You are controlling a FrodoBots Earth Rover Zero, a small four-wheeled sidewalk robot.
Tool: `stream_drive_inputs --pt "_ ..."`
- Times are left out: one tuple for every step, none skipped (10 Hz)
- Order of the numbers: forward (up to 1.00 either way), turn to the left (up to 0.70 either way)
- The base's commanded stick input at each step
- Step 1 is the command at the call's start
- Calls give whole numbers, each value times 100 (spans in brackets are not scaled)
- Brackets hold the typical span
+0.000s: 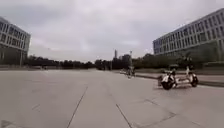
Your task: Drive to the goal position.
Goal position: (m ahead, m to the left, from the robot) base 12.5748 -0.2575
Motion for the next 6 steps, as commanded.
stream_drive_inputs --pt "100 0" --pt "100 0" --pt "100 0" --pt "100 0" --pt "100 0" --pt "100 0"
